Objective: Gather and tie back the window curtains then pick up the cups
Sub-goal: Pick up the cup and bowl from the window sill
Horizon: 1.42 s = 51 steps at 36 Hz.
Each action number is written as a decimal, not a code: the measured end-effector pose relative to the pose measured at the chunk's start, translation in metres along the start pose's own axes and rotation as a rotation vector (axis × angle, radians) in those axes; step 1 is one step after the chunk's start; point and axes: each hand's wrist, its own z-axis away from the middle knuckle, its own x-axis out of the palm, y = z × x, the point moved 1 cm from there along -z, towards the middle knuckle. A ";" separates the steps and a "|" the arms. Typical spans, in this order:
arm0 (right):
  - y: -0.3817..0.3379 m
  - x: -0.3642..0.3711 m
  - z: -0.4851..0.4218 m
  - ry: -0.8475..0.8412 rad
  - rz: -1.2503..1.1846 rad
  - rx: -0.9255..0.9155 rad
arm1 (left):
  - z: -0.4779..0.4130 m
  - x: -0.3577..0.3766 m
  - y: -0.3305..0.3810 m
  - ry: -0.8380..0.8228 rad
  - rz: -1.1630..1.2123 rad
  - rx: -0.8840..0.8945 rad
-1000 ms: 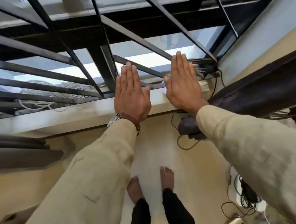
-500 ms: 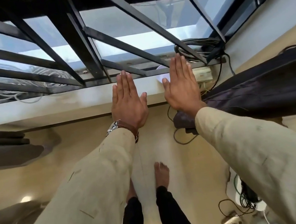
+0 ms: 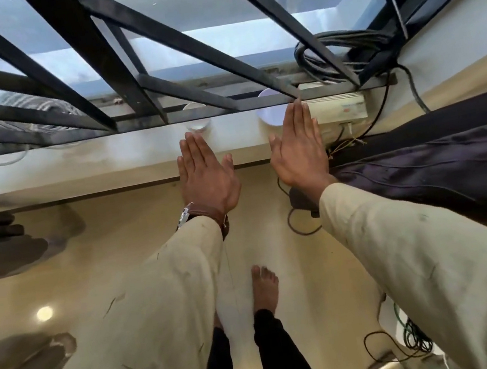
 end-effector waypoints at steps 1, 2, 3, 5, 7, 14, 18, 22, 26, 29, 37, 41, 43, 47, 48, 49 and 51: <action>0.001 0.003 -0.003 -0.006 -0.007 0.007 | -0.003 0.003 0.001 -0.017 0.020 -0.031; 0.002 0.006 -0.006 -0.015 -0.016 0.014 | -0.007 0.006 0.001 -0.033 0.038 -0.053; 0.002 0.010 -0.009 -0.023 -0.026 0.023 | -0.010 0.008 0.001 -0.049 0.059 -0.070; 0.003 0.016 -0.014 -0.039 -0.047 0.049 | -0.016 0.014 0.002 -0.078 0.115 -0.102; 0.002 0.022 -0.018 -0.063 -0.064 0.073 | -0.020 0.020 0.005 -0.108 0.184 -0.151; 0.003 0.044 -0.029 -0.131 -0.132 0.132 | -0.037 0.039 0.012 -0.155 0.340 -0.266; 0.006 0.055 -0.035 -0.145 -0.178 0.185 | -0.046 0.049 0.010 -0.182 0.436 -0.324; 0.009 0.062 -0.045 -0.108 -0.289 0.298 | -0.061 0.053 0.009 -0.147 0.569 -0.399; 0.013 0.062 -0.059 -0.077 -0.442 0.486 | -0.075 0.054 0.009 -0.094 0.694 -0.503; 0.020 0.066 -0.072 -0.100 -0.737 0.709 | -0.085 0.053 0.008 -0.057 0.729 -0.555; 0.023 0.086 -0.106 -0.060 -1.207 0.876 | -0.116 0.065 0.003 0.026 0.901 -0.623; 0.020 0.092 -0.111 -0.011 -1.272 0.903 | -0.126 0.071 0.001 0.058 1.045 -0.679; 0.018 0.092 -0.111 0.033 -1.296 0.915 | -0.129 0.072 0.002 0.051 1.106 -0.687; 0.014 0.089 -0.110 0.099 -1.336 0.924 | -0.135 0.071 0.003 0.054 1.226 -0.734; 0.014 0.089 -0.111 0.117 -1.332 0.925 | -0.137 0.070 0.002 0.056 1.249 -0.746; 0.014 0.088 -0.111 0.130 -1.327 0.925 | -0.139 0.070 0.001 0.059 1.268 -0.752; 0.016 0.089 -0.113 0.136 -1.320 0.919 | -0.143 0.069 0.000 0.070 1.310 -0.752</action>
